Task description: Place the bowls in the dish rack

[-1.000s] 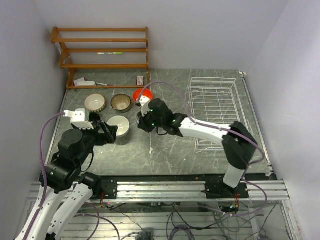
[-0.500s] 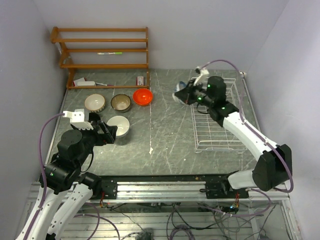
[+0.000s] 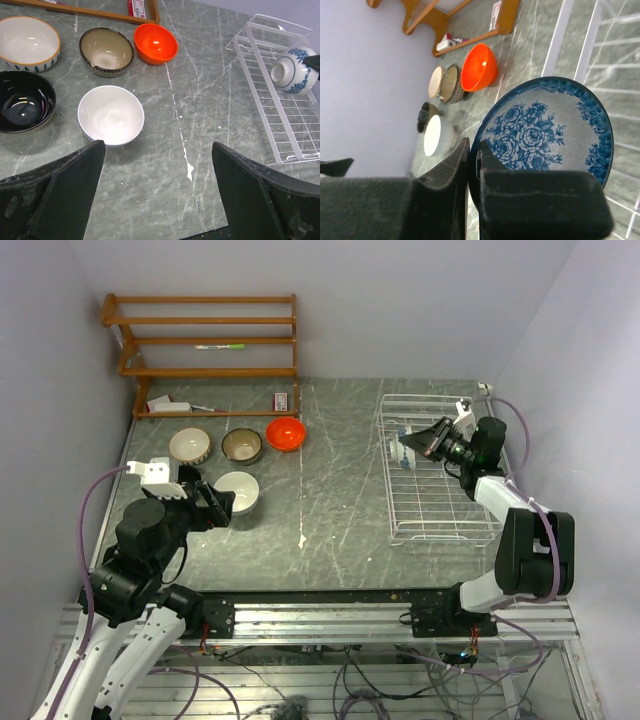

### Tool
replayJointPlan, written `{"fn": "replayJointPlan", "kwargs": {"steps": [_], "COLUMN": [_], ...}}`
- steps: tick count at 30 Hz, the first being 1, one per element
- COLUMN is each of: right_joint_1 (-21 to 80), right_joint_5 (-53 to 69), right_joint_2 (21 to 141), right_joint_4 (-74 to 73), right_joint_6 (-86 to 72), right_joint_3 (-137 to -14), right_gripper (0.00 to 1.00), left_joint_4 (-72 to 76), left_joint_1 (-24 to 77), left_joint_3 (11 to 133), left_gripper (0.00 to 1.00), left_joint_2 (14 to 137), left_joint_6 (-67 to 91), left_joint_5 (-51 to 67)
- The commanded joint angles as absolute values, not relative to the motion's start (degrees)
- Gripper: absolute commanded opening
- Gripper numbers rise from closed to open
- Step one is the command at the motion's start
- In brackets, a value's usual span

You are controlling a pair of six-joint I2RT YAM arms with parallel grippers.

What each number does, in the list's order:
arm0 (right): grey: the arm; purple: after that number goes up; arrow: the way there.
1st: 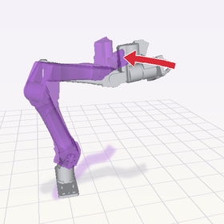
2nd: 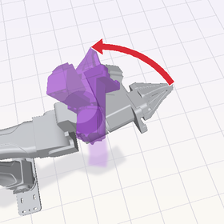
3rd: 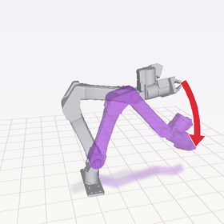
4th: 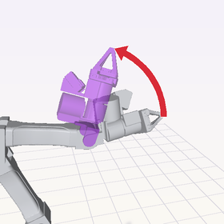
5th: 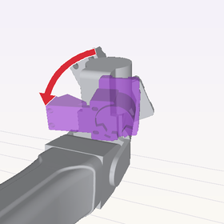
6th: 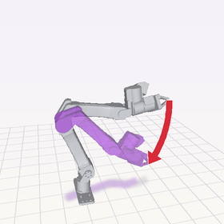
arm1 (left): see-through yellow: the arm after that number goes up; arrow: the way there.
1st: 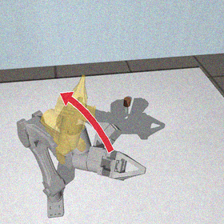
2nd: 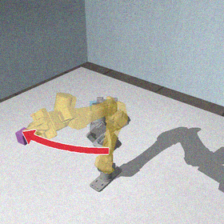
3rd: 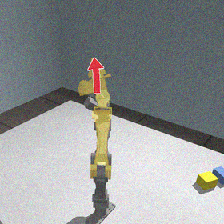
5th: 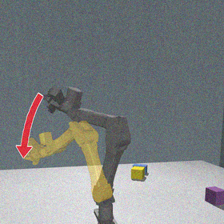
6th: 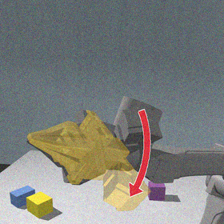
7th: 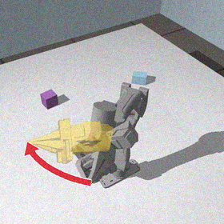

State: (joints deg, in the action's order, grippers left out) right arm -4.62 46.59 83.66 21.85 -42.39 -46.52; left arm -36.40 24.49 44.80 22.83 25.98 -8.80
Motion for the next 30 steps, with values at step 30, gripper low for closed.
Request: {"fn": "replayJointPlan", "kwargs": {"steps": [30], "right_joint_1": [-13.36], "right_joint_5": [55.44], "right_joint_2": [102.02], "right_joint_4": [41.13], "right_joint_6": [-62.41], "right_joint_3": [-40.34], "right_gripper": [0.09], "left_joint_4": [-36.39], "left_joint_1": [24.96], "left_joint_3": [45.16], "left_gripper": [0.99], "left_joint_2": [22.53], "left_joint_6": [26.57], "left_joint_5": [-10.52]}}
